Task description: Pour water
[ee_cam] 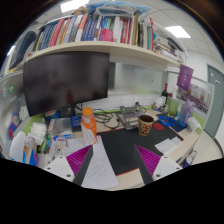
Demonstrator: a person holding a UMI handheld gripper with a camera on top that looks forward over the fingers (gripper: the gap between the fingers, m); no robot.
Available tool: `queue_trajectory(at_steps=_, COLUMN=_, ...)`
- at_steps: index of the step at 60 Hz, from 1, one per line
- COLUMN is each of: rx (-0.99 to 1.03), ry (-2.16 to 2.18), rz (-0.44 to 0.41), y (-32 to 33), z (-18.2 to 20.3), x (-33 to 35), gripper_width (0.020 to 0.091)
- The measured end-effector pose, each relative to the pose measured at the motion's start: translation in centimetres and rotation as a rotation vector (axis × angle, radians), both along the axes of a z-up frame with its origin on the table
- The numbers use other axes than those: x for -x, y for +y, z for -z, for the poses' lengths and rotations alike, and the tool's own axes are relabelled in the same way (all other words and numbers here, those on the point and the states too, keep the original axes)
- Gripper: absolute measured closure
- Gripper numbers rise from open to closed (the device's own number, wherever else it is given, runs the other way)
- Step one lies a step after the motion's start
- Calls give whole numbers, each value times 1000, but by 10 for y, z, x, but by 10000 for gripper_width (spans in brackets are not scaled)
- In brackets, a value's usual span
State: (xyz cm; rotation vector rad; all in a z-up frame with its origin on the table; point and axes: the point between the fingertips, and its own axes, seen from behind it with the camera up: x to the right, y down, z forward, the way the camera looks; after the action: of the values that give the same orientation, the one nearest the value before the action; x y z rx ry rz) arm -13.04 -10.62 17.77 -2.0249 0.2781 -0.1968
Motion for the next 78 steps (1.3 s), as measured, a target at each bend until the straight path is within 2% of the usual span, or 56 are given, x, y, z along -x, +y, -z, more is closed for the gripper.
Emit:
queue_trajectory(at_steps=12, rx=-82, ry=36, rz=-200, y=78, z=38, x=67, gripper_width=247)
queue_trajectory(at_steps=25, rx=-163, ry=26, rz=-230, y=164, z=51, x=56, gripper_width=248)
queue_trajectory(at_steps=35, rx=-192, ry=21, rz=-285, y=207, z=56, x=53, gripper_width=260)
queue_trajectory(at_steps=41, rx=-231, ry=7, rz=-312, y=219, z=54, x=58, gripper_width=345)
queue_trajectory(at_steps=47, rx=-248, ry=-31, rz=-339, y=225, z=58, x=63, gripper_width=499)
queue_trajectory(at_steps=54, rx=-271, ry=-53, rz=-350, y=229, z=56, x=65, gripper_width=544)
queue_trajectory(at_steps=62, rx=-278, ry=-31, rz=-343, y=232, z=56, x=62, gripper_width=647)
queue_trajectory(at_steps=70, rx=-275, ry=17, rz=-327, y=234, z=47, x=52, gripper_width=665)
queue_trajectory(at_steps=78, rx=-331, ry=226, rz=-255, y=231, z=7, x=26, gripper_width=664)
